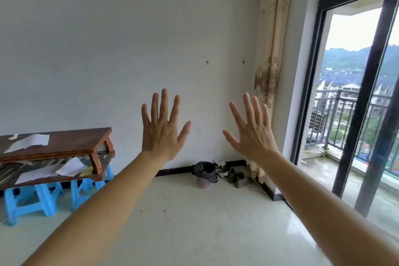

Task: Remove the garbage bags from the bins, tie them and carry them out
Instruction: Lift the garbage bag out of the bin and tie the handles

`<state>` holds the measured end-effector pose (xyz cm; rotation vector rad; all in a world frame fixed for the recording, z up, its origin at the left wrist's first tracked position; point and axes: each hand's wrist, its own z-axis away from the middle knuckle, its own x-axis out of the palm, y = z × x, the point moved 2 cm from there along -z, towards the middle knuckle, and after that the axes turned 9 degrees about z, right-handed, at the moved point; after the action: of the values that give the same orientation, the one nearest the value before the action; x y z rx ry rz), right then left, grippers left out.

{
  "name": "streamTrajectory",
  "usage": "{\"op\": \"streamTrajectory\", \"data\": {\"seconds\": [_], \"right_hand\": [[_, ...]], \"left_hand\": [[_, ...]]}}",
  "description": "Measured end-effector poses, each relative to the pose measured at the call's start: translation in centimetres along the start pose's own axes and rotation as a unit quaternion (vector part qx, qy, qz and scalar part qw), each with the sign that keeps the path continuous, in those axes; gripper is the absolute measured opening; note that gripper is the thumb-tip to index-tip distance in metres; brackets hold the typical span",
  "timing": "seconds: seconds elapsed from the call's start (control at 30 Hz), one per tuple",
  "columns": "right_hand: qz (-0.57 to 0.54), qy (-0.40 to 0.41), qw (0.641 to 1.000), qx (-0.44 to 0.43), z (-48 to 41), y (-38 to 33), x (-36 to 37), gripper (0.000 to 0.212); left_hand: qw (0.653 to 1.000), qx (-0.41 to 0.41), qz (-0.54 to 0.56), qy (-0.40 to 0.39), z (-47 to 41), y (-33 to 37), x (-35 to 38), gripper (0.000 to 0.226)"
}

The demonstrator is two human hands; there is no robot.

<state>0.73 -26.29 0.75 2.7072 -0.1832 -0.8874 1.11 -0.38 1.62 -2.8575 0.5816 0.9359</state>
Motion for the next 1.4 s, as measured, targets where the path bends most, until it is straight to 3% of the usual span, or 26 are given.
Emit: {"op": "streamTrajectory", "data": {"seconds": [0.23,0.57,0.7,0.97,1.23,1.4], "right_hand": [[0.011,-0.112,0.992,-0.049,5.8,-2.6,9.4,0.081],[-0.022,-0.175,0.984,0.006,2.6,1.8,29.1,0.080],[-0.037,-0.200,0.979,0.026,-2.0,4.8,38.2,0.080],[-0.048,-0.202,0.977,0.043,-14.2,9.1,52.5,0.081],[-0.047,-0.219,0.974,0.037,-23.8,7.2,70.5,0.080],[-0.046,-0.276,0.960,0.022,-30.0,4.4,83.0,0.081]], "left_hand": [[0.993,-0.033,0.010,-0.116,5.9,-2.6,10.5,0.075],[0.978,-0.062,0.029,-0.196,-1.4,-3.8,30.5,0.075],[0.966,-0.105,0.009,-0.237,-7.0,-4.0,39.1,0.080],[0.973,-0.105,0.019,-0.206,-20.4,-7.1,50.2,0.078],[0.968,-0.108,0.025,-0.223,-27.1,-15.0,67.4,0.077],[0.957,-0.116,0.033,-0.266,-32.7,-21.3,79.5,0.078]]}}
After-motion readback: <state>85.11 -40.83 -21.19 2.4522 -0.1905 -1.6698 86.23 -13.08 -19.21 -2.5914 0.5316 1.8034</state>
